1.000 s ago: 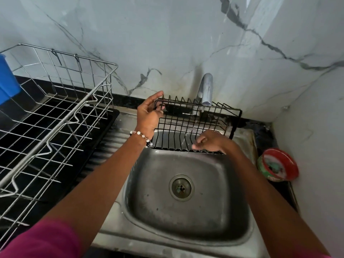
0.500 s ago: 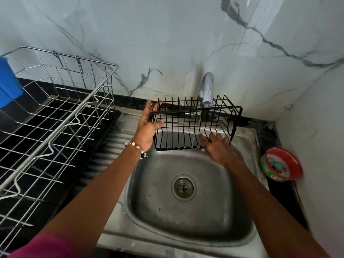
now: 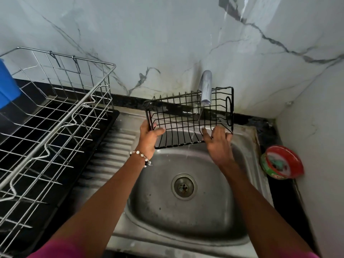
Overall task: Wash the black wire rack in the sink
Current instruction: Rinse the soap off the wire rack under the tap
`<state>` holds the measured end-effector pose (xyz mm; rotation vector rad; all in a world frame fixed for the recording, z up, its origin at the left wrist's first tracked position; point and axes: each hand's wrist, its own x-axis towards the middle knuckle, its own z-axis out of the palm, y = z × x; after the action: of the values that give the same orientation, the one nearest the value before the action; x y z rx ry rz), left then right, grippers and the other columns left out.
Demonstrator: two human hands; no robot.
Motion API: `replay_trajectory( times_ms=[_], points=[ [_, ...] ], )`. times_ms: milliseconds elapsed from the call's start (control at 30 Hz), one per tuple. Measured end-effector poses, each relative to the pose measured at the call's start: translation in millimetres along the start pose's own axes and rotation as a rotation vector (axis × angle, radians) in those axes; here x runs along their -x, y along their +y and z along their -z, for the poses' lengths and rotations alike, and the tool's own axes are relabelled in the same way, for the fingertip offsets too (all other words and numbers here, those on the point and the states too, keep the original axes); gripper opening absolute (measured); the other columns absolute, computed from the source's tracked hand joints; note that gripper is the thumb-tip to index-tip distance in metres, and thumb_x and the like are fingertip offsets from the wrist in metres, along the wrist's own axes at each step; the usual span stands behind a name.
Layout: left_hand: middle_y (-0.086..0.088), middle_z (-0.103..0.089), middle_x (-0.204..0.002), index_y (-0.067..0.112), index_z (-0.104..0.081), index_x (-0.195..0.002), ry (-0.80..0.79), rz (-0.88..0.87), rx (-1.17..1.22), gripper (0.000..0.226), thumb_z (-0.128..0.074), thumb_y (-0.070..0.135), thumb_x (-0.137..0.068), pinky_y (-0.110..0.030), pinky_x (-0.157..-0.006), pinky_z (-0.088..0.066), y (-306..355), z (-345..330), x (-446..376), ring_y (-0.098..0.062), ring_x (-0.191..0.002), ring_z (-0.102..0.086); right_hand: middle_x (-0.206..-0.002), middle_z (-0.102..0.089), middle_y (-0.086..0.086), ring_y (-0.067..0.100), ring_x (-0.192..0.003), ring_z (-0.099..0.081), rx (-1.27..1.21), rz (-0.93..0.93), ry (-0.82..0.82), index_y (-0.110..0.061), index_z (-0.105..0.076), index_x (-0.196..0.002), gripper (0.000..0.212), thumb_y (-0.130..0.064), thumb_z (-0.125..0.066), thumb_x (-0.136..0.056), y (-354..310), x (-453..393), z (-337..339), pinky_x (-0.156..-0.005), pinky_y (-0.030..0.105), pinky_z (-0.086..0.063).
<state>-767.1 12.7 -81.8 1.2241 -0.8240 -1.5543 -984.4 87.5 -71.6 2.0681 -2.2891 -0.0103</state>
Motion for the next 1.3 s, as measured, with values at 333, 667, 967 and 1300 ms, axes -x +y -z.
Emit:
replay_trajectory(
  times_ms=[333, 667, 967, 1300],
  points=[
    [-0.01, -0.052, -0.125, 0.054, -0.045, -0.131, -0.069, 0.112, 0.0, 0.068, -0.038, -0.007, -0.1, -0.041, -0.061, -0.061, 0.5, 5.6, -2.9, -0.038, -0.105, -0.062, -0.108, -0.053, 0.025, 0.041, -0.101, -0.053, 0.077, 0.03, 0.073, -0.016, -0.052, -0.133, 0.06, -0.013, -0.074, -0.077, -11.5, 1.5, -12.0, -0.086, 0.054, -0.041],
    [-0.01, -0.058, -0.127, 0.02, -0.043, -0.147, -0.045, -0.056, 0.114, 0.052, -0.045, -0.004, -0.1, -0.039, -0.085, -0.059, -20.6, -3.7, -10.1, -0.025, -0.126, -0.053, -0.092, -0.063, 0.01, 0.024, -0.09, -0.058, -0.913, -0.205, -0.409, -0.011, -0.063, -0.089, 0.015, -0.02, -0.051, -0.089, -20.4, -43.8, 33.9, -0.082, 0.045, -0.048],
    [-0.019, -0.055, -0.136, 0.015, -0.058, -0.101, -0.07, 0.088, 0.301, 0.028, -0.037, -0.003, -0.103, -0.032, -0.071, -0.06, -31.3, -33.4, -10.7, -0.022, -0.072, -0.073, -0.117, -0.06, 0.021, 0.024, -0.103, -0.06, -1.155, -0.037, -0.695, 0.006, -0.053, -0.12, 0.028, -0.004, -0.034, -0.101, -20.2, -52.7, 53.2, -0.086, 0.026, -0.052],
    [-0.01, -0.07, -0.109, 0.009, -0.051, -0.136, -0.037, 0.117, 0.437, 0.051, -0.032, -0.017, -0.096, -0.029, -0.056, -0.056, -42.2, -36.3, -15.0, -0.029, -0.097, -0.068, -0.115, -0.06, 0.019, 0.026, -0.106, -0.059, -1.185, 0.08, -0.75, 0.01, -0.051, -0.121, 0.033, -0.005, -0.03, -0.102, -38.9, -62.8, 61.2, -0.091, 0.03, -0.05]
  ],
)
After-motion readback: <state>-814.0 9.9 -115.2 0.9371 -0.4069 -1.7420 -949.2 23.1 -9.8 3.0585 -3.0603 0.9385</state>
